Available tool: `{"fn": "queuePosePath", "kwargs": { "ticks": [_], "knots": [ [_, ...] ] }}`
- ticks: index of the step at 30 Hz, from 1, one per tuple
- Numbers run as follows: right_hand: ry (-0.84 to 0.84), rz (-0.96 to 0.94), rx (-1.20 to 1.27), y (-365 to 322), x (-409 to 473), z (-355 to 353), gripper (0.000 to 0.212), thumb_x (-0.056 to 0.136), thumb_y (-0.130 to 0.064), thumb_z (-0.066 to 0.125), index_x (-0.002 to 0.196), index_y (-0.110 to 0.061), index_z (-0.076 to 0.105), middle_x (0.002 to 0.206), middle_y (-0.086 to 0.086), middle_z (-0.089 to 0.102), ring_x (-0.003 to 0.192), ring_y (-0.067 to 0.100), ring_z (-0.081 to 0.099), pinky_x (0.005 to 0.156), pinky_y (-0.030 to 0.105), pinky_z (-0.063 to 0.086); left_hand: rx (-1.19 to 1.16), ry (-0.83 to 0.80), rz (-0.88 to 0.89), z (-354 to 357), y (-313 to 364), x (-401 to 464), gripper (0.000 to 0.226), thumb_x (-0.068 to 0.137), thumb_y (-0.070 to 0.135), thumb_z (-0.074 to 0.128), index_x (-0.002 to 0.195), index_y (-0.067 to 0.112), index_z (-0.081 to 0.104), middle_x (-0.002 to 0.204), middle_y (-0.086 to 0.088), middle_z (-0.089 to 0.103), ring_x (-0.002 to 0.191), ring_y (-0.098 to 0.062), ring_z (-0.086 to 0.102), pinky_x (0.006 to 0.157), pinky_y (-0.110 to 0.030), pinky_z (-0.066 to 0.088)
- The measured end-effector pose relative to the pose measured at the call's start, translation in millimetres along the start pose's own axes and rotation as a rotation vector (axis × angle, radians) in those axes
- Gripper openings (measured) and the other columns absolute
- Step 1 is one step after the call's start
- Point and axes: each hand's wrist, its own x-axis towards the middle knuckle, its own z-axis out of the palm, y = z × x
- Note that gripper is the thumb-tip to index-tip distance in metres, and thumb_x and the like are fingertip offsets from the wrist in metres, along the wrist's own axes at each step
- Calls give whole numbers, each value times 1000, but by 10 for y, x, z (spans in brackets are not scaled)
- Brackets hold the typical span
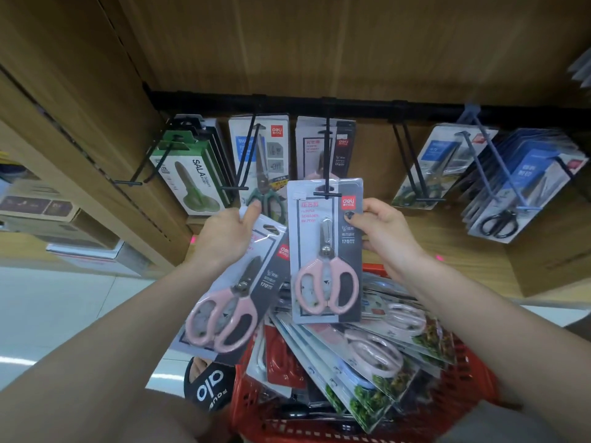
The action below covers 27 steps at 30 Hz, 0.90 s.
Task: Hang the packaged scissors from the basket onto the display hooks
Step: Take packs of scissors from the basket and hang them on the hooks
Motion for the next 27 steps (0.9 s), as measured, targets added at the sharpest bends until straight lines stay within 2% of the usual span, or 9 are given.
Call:
{"fn": "queuePosePath", "kwargs": {
  "ticks": [3,5,8,12,15,18,21,23,27],
  "knots": [
    [22,-23,-18,10,14,-20,9,102,-12,63,105,-17,71,96,0,81,85,13,78,68,27,59,101,-12,4,-77,-92,64,66,110,54,39,58,13,32,58,-20,39,62,-32,45,55,-41,27],
    [63,-61,-42,4,38,-39,8,101,-11,65,105,-16,70,98,4,81,88,18,78,70,31,59,114,-17,10,-97,-109,75,61,112,47,40,60,16,33,58,-14,39,68,-37,50,52,-40,25],
    [122,-110,-95,-24,122,-47,9,101,-11,65,102,-19,69,100,5,80,91,22,78,71,36,60,75,-27,12,-94,-46,48,55,112,35,41,59,19,34,61,-10,41,71,-36,48,58,-41,27],
    [174,-137,-159,-112,354,-28,11,101,-11,65,108,-17,70,102,4,79,92,21,77,82,44,63,-24,-56,-36,-85,44,-5,57,108,41,43,59,13,40,62,-8,45,69,-33,45,57,-41,28],
    [195,-178,-235,-234,608,-23,14,102,-13,63,103,-26,69,102,2,78,92,20,76,86,48,62,-118,-97,-46,-79,126,-59,55,109,40,43,62,11,47,72,-17,57,76,-36,53,62,-40,36],
    [247,-263,-394,-300,844,-21,15,103,-17,58,105,-28,69,102,-4,76,93,14,73,83,42,62,-197,-119,-65,-105,227,-124,56,110,43,43,64,11,48,92,-36,63,89,-49,59,77,-49,48],
    [289,-335,-530,-312,1033,-24,21,105,-18,53,112,-32,67,102,-13,71,89,-4,64,70,21,52,-230,-133,-75,-109,269,-145,61,110,47,43,71,0,50,110,-40,66,107,-53,63,91,-54,52],
    [313,-348,-572,-306,1138,-12,20,105,-19,53,112,-34,64,96,-18,66,86,-2,62,66,17,45,-236,-149,-64,-87,272,-125,57,110,48,42,75,4,52,99,-36,67,103,-50,65,91,-53,52],
    [379,-307,-501,-223,1317,41,16,104,-19,55,104,-32,64,88,-19,62,82,-7,58,65,16,41,-209,-154,-44,-40,304,-95,58,109,51,41,68,10,48,75,-12,56,79,-35,53,68,-43,40]
  ]
}}
